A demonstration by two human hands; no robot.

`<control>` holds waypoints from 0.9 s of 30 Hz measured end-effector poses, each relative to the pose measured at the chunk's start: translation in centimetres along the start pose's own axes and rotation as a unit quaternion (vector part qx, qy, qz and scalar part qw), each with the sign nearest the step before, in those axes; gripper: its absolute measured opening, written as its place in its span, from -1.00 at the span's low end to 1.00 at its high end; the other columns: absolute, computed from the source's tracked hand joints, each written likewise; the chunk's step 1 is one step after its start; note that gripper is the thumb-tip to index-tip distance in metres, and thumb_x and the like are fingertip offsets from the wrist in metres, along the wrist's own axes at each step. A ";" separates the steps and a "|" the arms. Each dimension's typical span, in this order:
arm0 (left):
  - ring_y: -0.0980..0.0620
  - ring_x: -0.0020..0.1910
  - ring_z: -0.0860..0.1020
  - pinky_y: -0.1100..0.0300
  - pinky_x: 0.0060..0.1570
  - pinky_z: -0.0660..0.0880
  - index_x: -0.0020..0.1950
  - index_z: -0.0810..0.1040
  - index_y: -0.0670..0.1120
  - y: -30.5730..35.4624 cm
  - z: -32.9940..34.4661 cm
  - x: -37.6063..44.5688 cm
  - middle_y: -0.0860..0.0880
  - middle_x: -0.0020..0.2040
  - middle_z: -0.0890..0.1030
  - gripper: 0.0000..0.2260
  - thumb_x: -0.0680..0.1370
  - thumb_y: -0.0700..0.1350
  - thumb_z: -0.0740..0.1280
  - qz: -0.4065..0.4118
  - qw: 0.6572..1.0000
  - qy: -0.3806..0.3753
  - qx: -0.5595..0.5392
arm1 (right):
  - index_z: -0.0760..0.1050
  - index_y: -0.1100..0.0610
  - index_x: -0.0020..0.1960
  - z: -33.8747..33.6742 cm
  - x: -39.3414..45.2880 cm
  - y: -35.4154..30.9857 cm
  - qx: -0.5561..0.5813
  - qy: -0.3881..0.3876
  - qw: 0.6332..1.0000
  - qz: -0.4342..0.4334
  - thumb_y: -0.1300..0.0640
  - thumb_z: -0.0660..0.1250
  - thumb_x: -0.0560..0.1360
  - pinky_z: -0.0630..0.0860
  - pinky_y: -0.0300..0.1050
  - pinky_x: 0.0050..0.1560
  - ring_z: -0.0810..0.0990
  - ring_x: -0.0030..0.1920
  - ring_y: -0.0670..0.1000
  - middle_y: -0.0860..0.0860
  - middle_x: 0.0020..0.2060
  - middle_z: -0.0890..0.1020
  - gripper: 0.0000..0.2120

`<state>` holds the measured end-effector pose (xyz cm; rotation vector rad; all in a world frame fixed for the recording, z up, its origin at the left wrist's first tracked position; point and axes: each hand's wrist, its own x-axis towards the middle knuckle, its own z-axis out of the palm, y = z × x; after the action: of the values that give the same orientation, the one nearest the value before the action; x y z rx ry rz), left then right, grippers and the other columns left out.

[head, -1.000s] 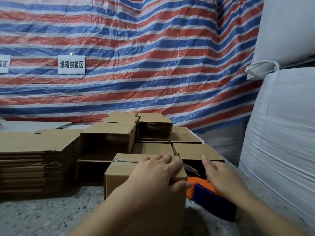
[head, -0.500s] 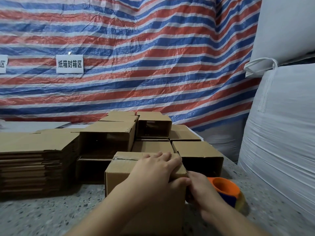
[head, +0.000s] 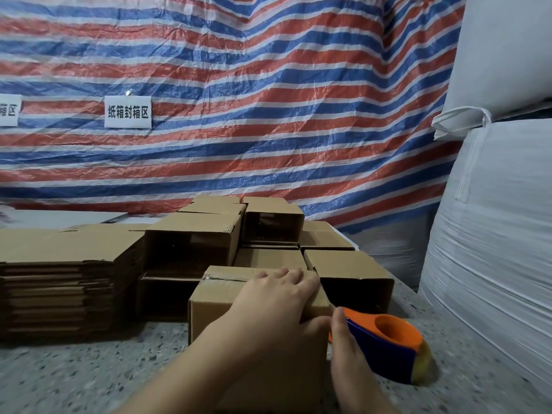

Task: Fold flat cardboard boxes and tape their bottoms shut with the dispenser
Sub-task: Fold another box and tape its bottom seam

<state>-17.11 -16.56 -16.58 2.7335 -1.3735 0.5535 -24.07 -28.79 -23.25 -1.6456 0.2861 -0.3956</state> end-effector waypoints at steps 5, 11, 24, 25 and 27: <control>0.01 0.56 0.14 0.02 0.49 0.07 0.58 0.15 0.01 0.0 0.1 0.0 -0.05 0.59 0.19 -0.25 0.51 0.39 -0.17 -0.033 0.998 -0.018 -0.054 | 0.17 -0.14 0.59 0.3 -0.7 1.3 -0.008 -0.027 0.999 0.027 -0.46 -0.11 0.29 0.19 0.00 0.47 0.31 0.49 0.06 0.00 0.55 0.32 -0.09; 0.32 0.15 0.43 0.33 0.16 0.41 0.39 0.30 0.21 -0.7 -0.7 -0.3 0.17 0.42 0.40 -0.56 0.54 0.29 0.20 -0.024 0.986 0.058 -0.154 | -0.04 -0.53 0.39 -0.6 0.4 0.0 -0.042 -0.093 0.992 -0.076 -0.58 0.15 0.27 0.41 -0.41 0.01 0.38 0.30 -0.24 -0.40 0.36 0.28 -0.25; 0.12 0.13 0.50 0.14 0.09 0.43 0.41 0.43 0.01 -5.6 1.5 -8.2 0.06 0.22 0.56 -0.41 0.54 0.31 0.03 -0.350 0.747 0.254 -0.505 | 0.21 -0.37 0.45 0.0 1.2 -1.0 -0.032 -0.053 0.990 -0.128 -0.52 0.26 0.33 0.58 -0.09 0.17 0.54 0.27 -0.13 -0.17 0.34 0.50 -0.26; 0.15 0.11 0.50 0.16 0.07 0.41 0.40 0.46 0.03 -5.7 1.6 -8.0 0.11 0.18 0.57 -0.49 0.58 0.27 0.06 -0.347 0.723 0.224 -0.554 | 0.31 -0.33 0.40 0.2 1.5 -1.7 -0.041 -0.033 0.991 -0.121 -0.48 0.21 0.33 0.55 -0.23 0.06 0.57 0.20 -0.17 -0.17 0.26 0.57 -0.33; 0.18 0.13 0.48 0.17 0.11 0.38 0.39 0.48 0.07 -6.3 0.9 -7.7 0.18 0.15 0.54 -0.61 0.63 0.17 0.15 -0.337 0.719 0.217 -0.568 | 0.49 -0.16 0.28 0.4 2.2 -3.4 -0.067 -0.014 0.995 -0.076 -0.48 0.13 0.36 0.50 -0.27 -0.02 0.60 0.12 -0.16 -0.15 0.13 0.65 -0.36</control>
<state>-16.12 -6.96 -19.14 1.6532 -0.2684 0.1409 -22.07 -28.97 -19.74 -1.8097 0.1700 -0.4768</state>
